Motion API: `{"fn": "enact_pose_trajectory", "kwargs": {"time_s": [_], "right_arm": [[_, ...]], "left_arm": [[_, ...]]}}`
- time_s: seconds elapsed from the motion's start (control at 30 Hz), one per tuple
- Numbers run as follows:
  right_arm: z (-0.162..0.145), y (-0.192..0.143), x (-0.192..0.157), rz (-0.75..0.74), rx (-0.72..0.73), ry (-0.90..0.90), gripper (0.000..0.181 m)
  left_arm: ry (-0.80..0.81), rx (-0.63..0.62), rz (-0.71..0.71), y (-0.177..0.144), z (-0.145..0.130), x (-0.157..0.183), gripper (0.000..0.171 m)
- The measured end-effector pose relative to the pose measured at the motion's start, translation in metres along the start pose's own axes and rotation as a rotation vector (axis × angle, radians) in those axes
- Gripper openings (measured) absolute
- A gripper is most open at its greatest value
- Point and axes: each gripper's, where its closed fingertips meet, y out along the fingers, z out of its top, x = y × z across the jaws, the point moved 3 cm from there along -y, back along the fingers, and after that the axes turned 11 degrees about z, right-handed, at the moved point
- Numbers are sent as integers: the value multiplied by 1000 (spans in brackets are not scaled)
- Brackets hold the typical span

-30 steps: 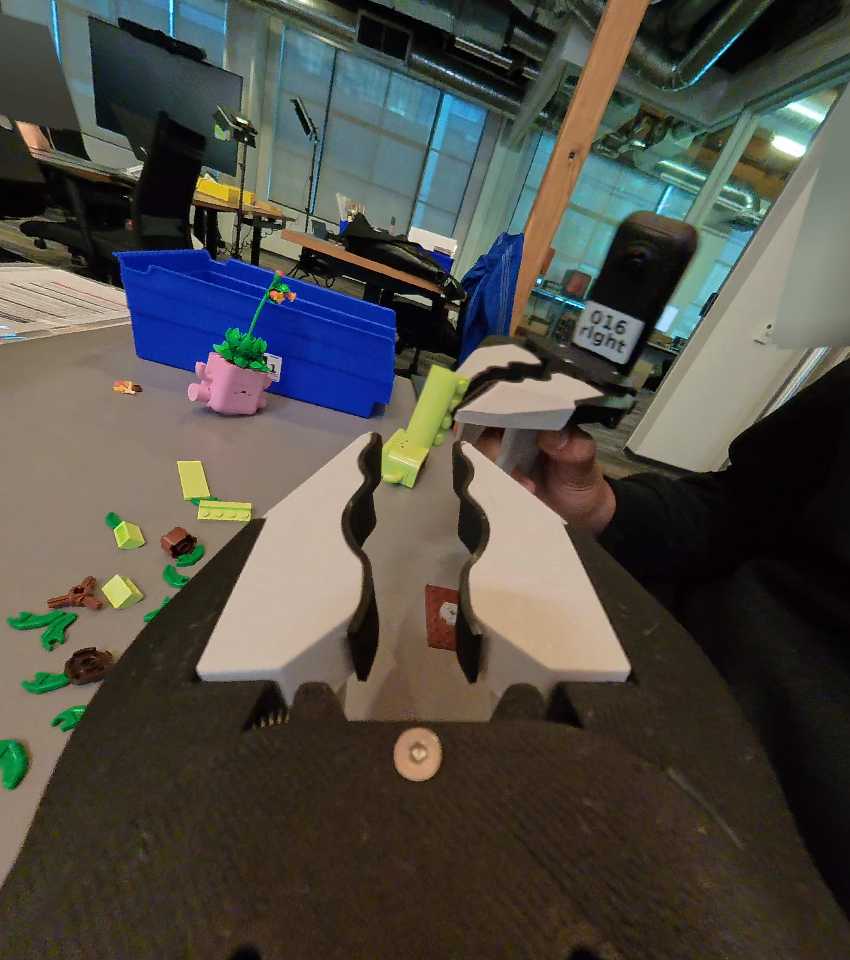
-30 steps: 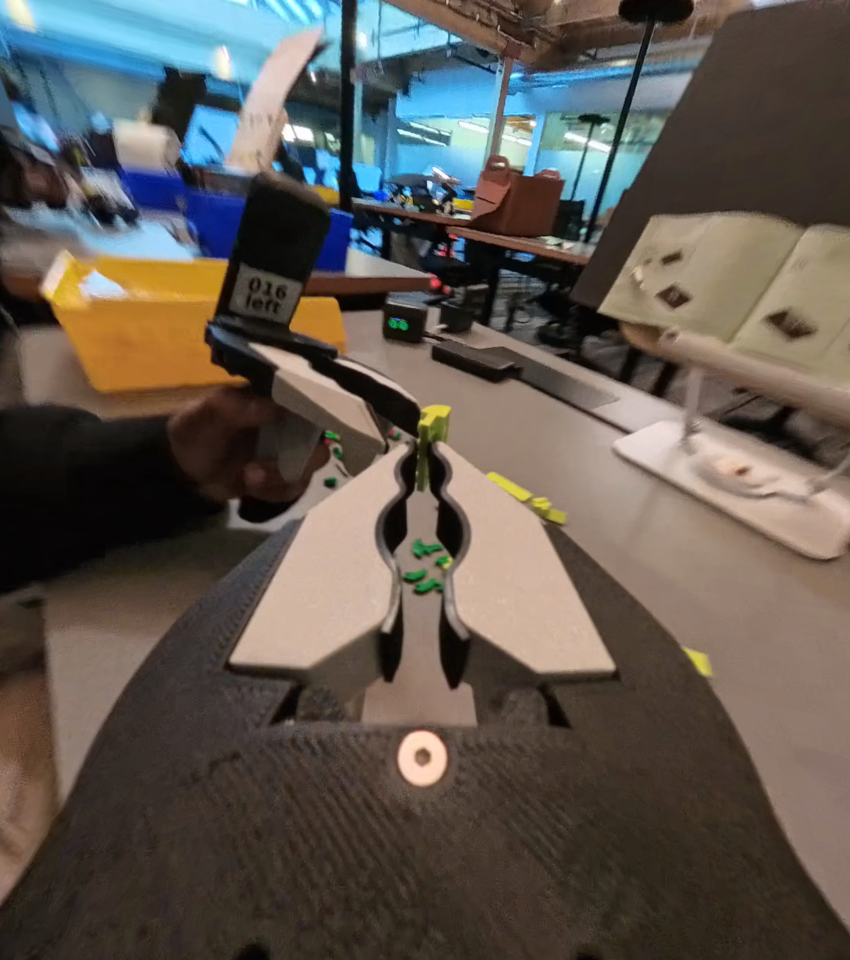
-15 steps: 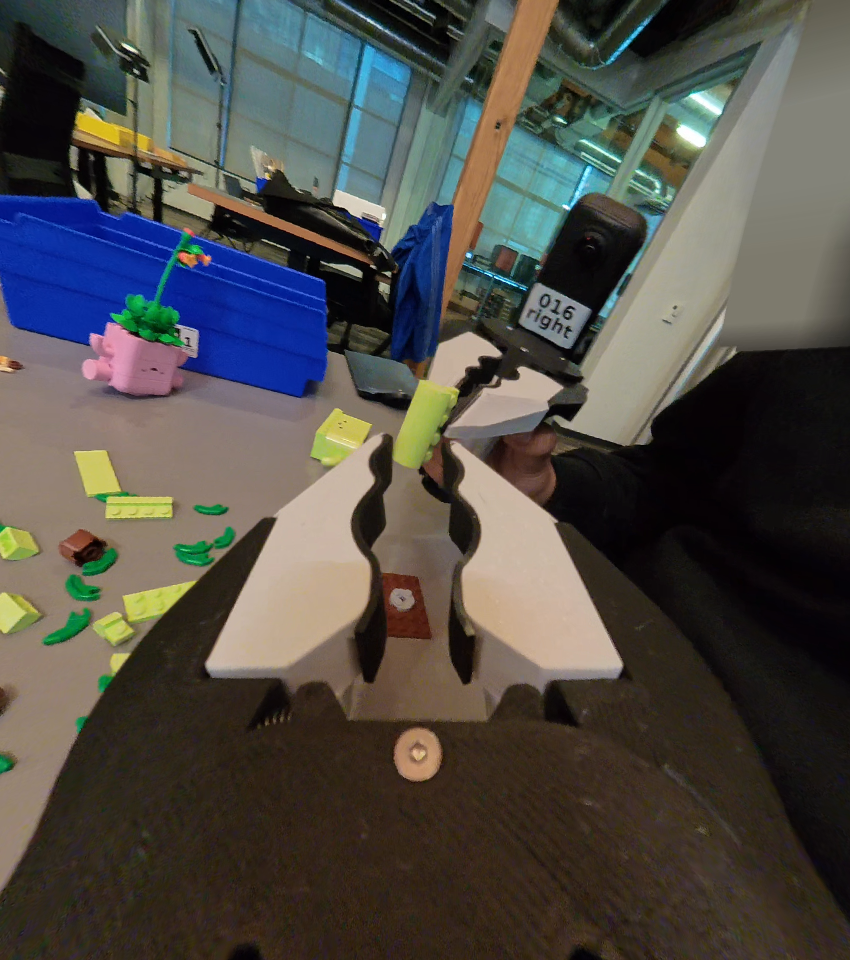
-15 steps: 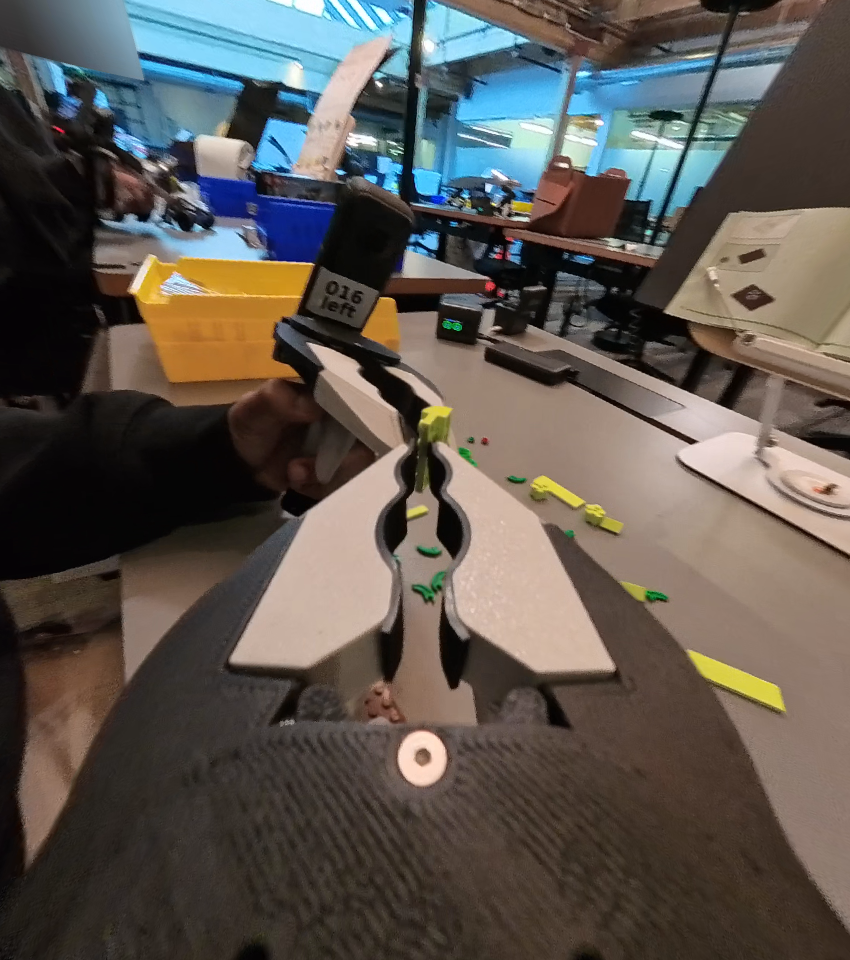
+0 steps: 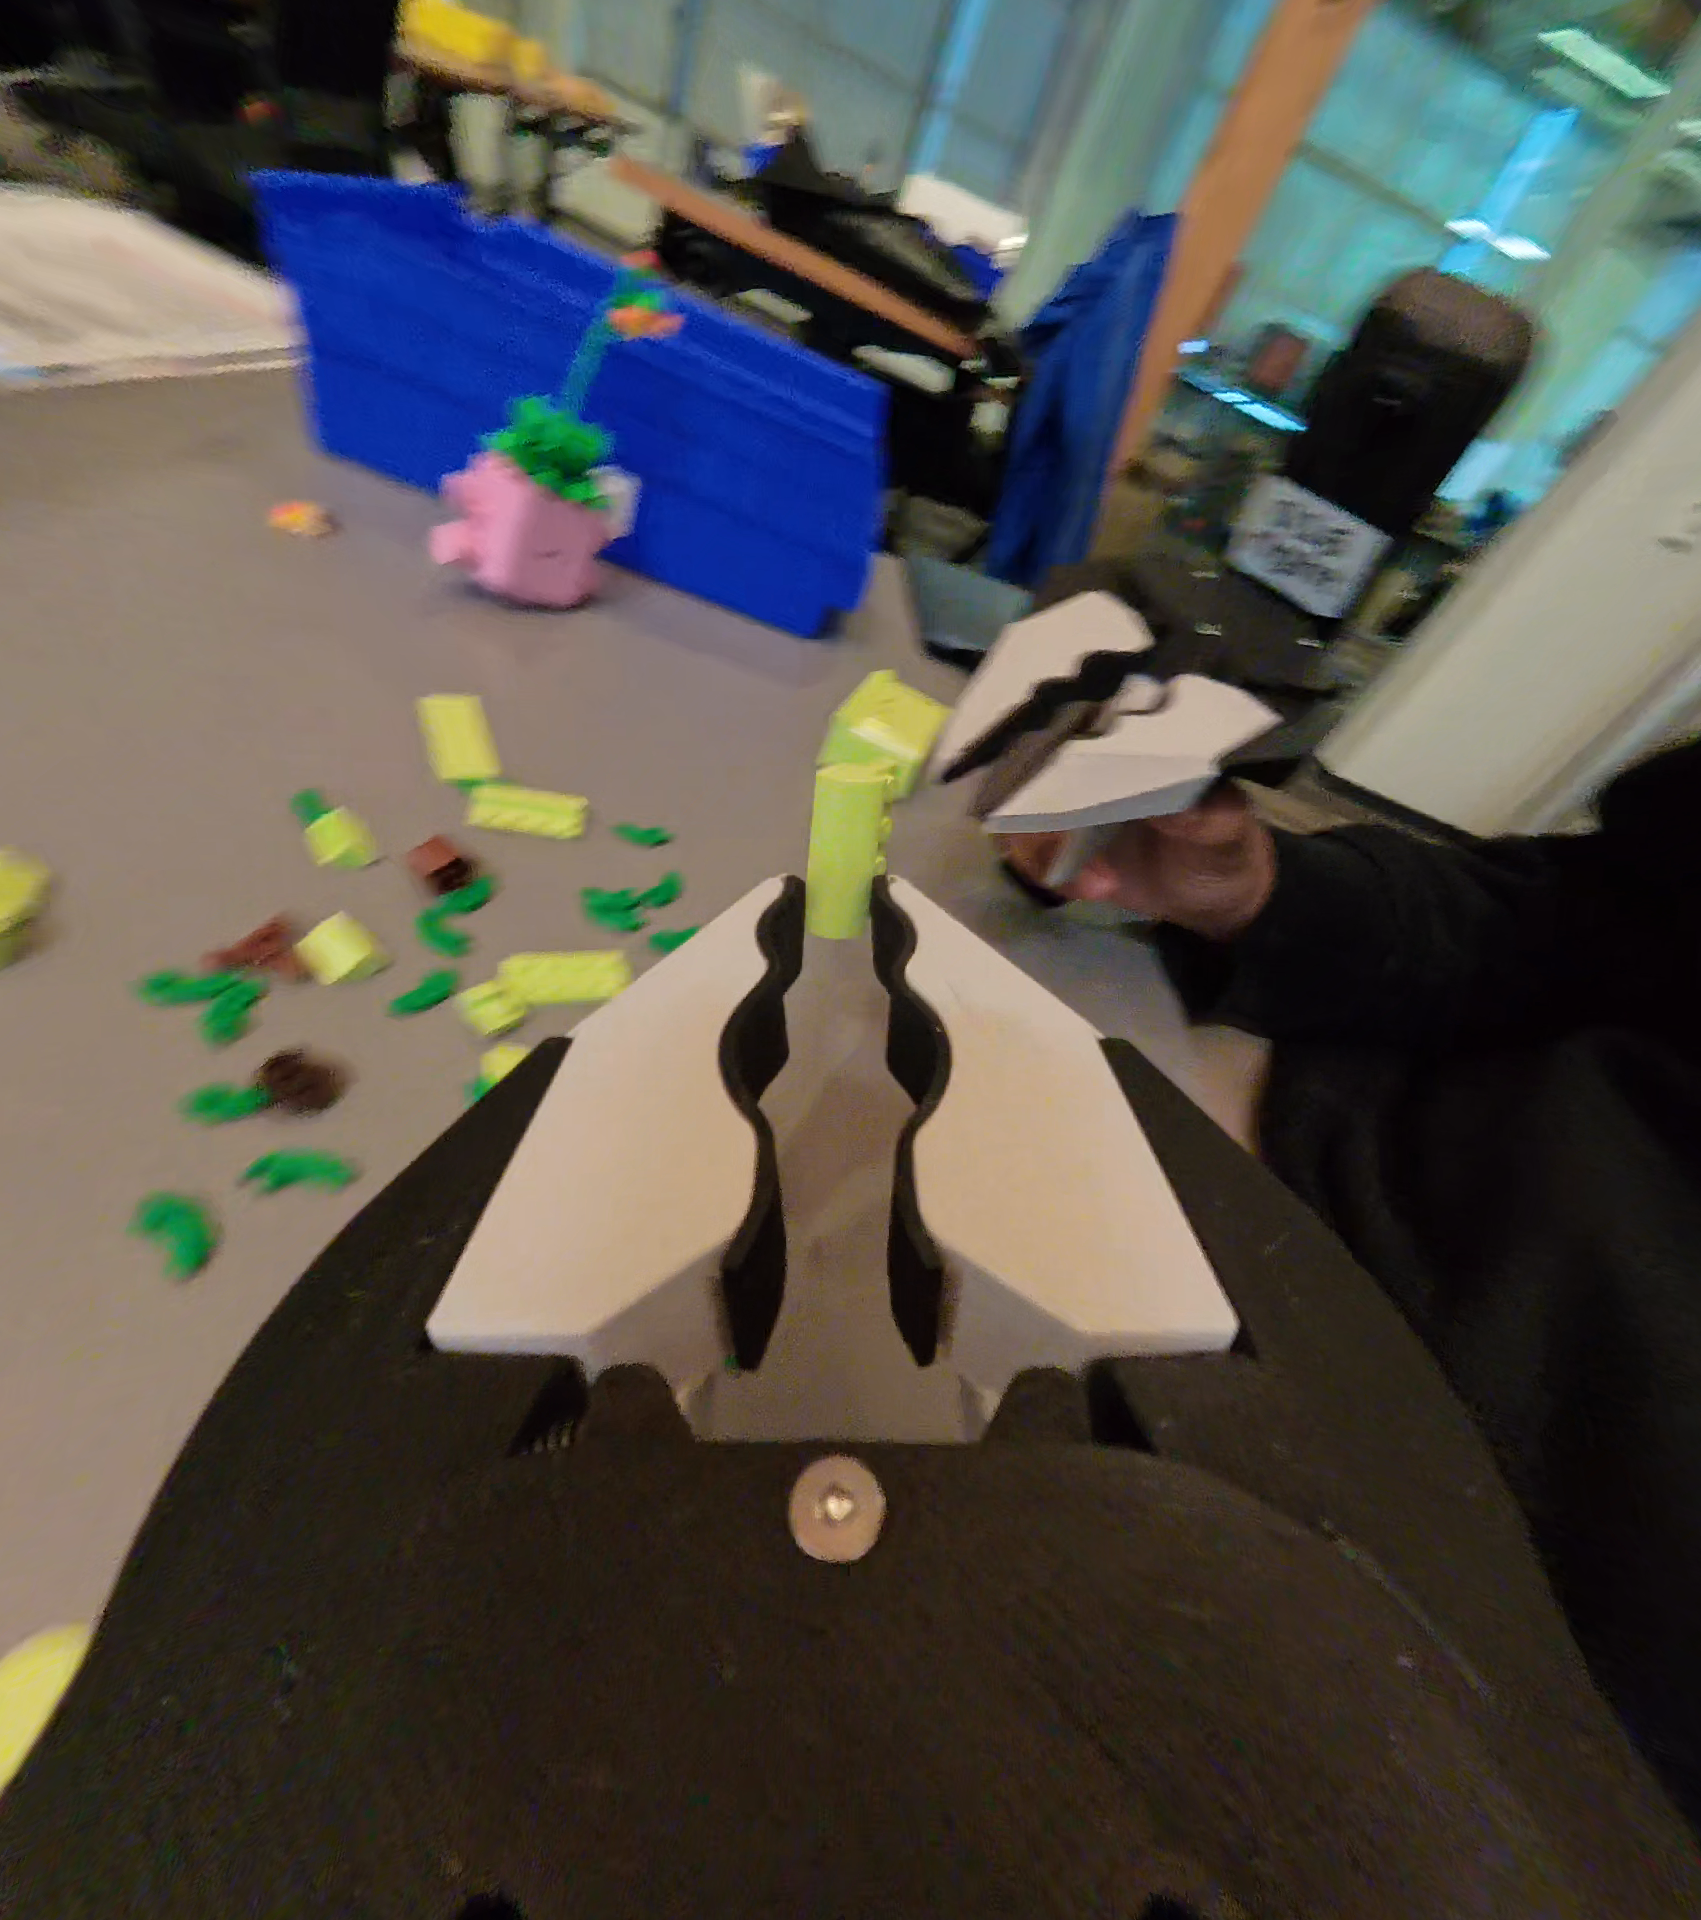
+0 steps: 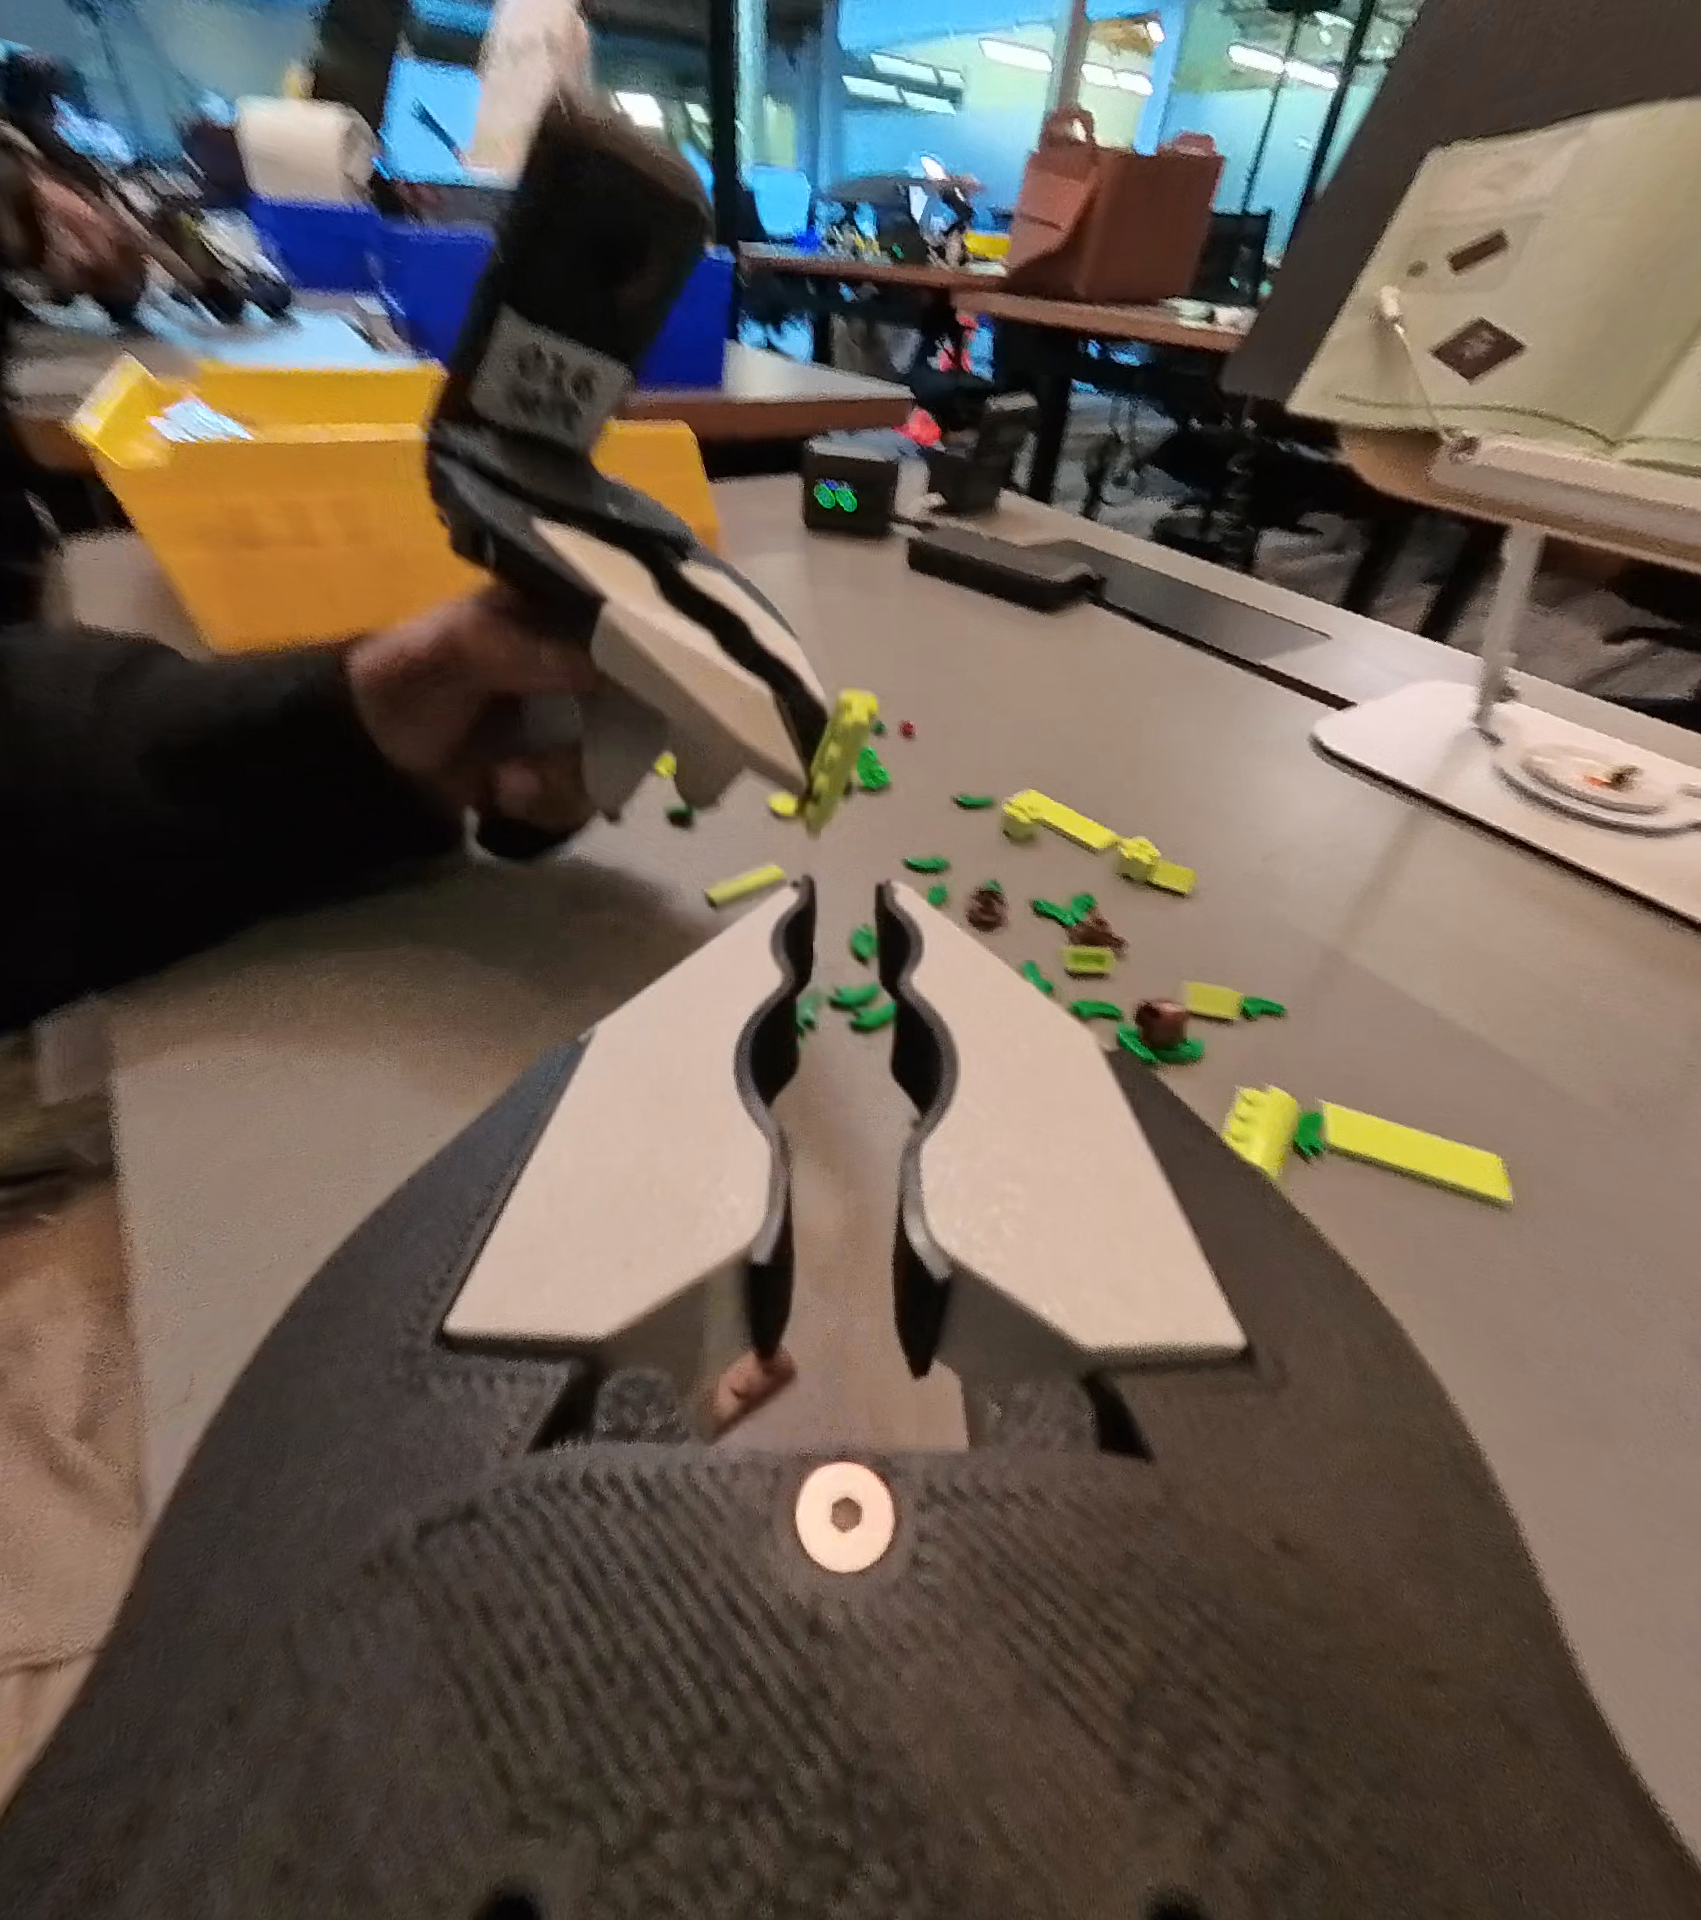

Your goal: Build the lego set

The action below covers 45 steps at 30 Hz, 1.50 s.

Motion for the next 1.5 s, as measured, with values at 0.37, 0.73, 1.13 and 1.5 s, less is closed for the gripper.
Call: {"fn": "enact_pose_trajectory", "kwargs": {"time_s": [0.37, 0.73, 1.13, 1.5], "right_arm": [[-24, 5, 8, -110, -132, -128, 3], [-22, 2, 14, -102, -96, -60, 3], [-21, 0, 14, -110, -81, -67, 3], [-26, 5, 16, -120, -135, -57, 1]], "left_arm": [[-307, -194, 352, -33, -39, -84, 9], [-203, -350, 538, -27, -54, -93, 17], [-54, -226, 938, -153, 16, -98, 11], [-177, -735, 1092, -203, -66, -123, 33]]}}
